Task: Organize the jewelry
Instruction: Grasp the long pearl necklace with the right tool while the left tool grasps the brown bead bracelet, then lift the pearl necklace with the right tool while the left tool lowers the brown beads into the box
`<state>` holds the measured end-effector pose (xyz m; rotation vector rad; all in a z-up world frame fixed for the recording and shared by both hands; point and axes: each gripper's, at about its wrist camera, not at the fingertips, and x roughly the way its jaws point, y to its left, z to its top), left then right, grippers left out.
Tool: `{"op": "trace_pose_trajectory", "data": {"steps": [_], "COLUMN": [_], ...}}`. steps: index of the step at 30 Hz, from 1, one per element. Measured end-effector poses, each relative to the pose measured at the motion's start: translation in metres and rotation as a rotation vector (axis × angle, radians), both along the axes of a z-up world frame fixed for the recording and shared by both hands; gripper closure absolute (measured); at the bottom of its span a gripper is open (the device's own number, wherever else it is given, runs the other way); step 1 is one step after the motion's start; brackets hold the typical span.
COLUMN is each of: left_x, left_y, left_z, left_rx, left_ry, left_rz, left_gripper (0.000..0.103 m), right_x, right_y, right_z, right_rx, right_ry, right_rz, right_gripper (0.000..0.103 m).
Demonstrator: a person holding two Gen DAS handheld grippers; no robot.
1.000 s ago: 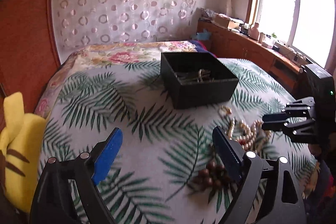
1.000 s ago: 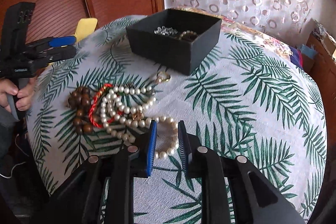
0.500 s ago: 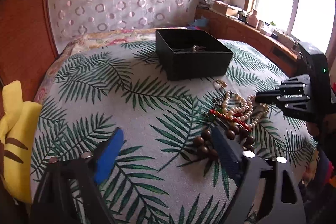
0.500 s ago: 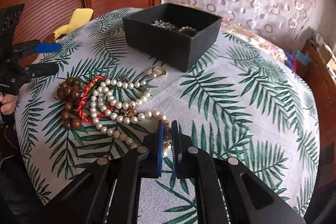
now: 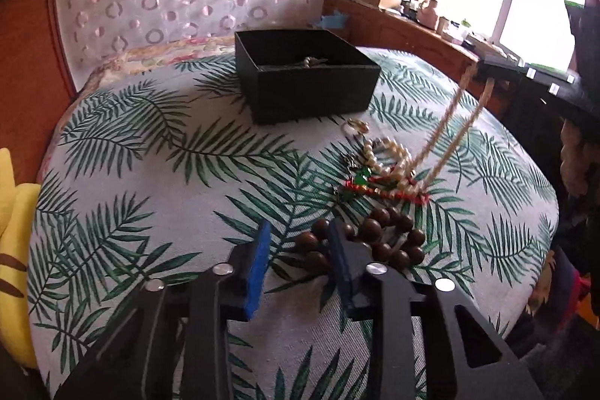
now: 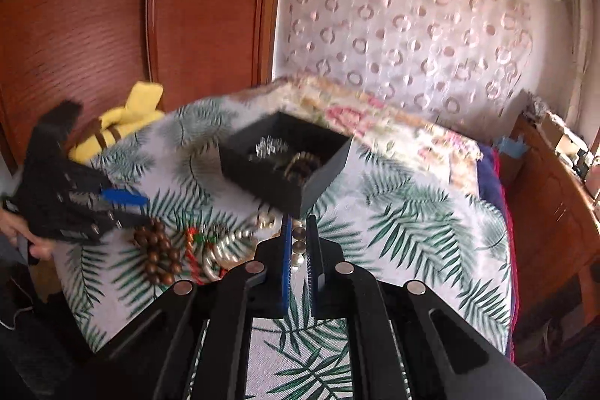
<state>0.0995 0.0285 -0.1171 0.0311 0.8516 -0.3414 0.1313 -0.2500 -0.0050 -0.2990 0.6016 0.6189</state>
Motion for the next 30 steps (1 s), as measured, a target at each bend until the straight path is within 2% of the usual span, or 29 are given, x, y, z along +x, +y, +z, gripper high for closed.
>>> {"op": "trace_pose_trajectory", "data": {"steps": [3, 16, 30], "left_x": [0.000, -0.004, -0.016], "left_y": [-0.005, -0.013, -0.010], "left_z": [-0.005, -0.005, 0.053], "left_rx": [0.012, 0.039, -0.014], "left_ry": [0.015, -0.002, -0.158], "left_rz": [-0.011, -0.023, 0.002], "left_gripper": [0.086, 0.091, 0.091], "right_x": [-0.005, -0.018, -0.028], "right_y": [-0.001, -0.008, -0.010], "right_z": [0.012, 0.056, 0.082], "right_rx": [0.016, 0.050, 0.066], "right_ry": [-0.029, -0.152, -0.209], "right_rz": [0.000, -0.017, -0.002], "right_gripper": [0.095, 0.095, 0.095]}}
